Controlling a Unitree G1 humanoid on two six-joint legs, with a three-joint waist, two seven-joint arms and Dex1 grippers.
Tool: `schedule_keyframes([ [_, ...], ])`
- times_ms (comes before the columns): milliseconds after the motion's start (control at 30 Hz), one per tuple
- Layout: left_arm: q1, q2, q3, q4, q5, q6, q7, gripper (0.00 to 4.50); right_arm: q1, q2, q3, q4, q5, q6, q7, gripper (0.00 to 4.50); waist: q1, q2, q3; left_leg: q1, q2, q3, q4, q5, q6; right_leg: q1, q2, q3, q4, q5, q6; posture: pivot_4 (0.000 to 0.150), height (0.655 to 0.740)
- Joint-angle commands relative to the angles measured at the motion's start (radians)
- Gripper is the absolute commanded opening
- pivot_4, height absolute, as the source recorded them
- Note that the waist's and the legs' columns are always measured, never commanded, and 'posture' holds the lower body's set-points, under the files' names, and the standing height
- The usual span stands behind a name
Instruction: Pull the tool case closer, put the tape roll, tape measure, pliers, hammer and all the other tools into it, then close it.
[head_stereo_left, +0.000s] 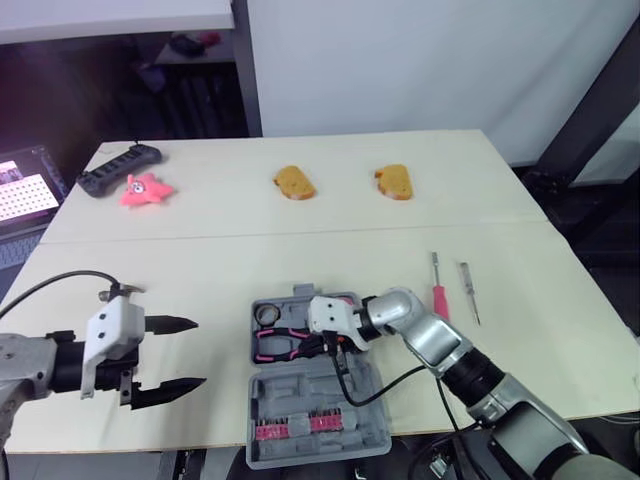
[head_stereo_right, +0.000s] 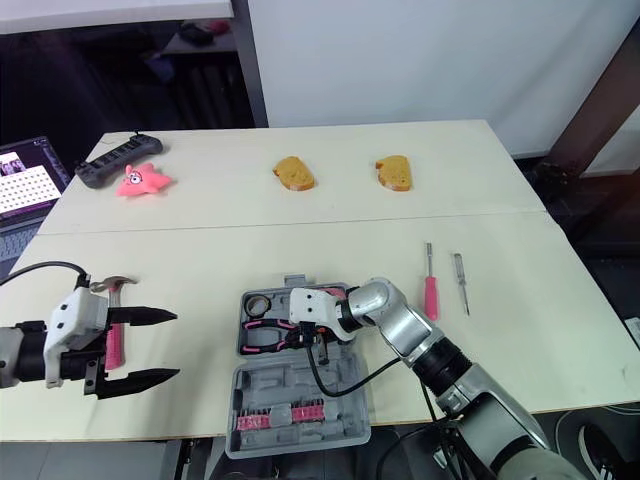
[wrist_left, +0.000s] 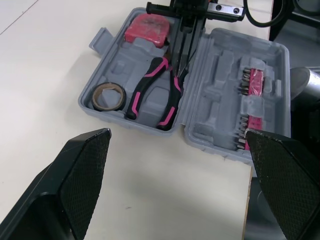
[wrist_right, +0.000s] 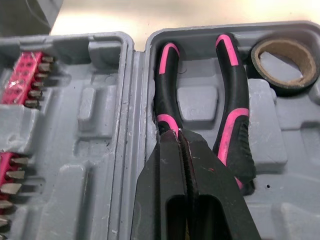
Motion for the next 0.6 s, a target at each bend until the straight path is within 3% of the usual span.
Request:
schedule_keyframes([
  [33,-0.003,0.005,0.013,-0.007,0.000,-0.017,-0.002,4.50,0.031,-0.015,0.015,0.078,-0.046,0.018,-0.005,0.06,0.000,0.000,-0.001,0.003,0.000,0.000,-0.001,0.000,0.000,0.003,0.000,0.000,-0.001,0.000,0.000,0.150,0.7400],
  [200,-0.004,0.004,0.010,-0.004,0.001,-0.020,-0.001,4.50,-0.002,0.038,-0.114,0.015,0.087,0.025,0.011,0.06,-0.001,0.001,0.000,0.001,0.000,-0.001,-0.001,0.000,0.000,0.001,0.000,0.000,0.000,0.000,0.000,0.150,0.7400],
  [600,-0.022,0.002,-0.004,0.001,0.005,-0.022,0.003,4.50,-0.014,0.053,-0.117,0.124,0.039,-0.021,0.000,0.06,-0.006,0.000,0.000,0.000,0.001,0.000,-0.001,0.000,0.000,0.000,0.001,0.000,0.000,0.000,0.000,0.150,0.7400],
])
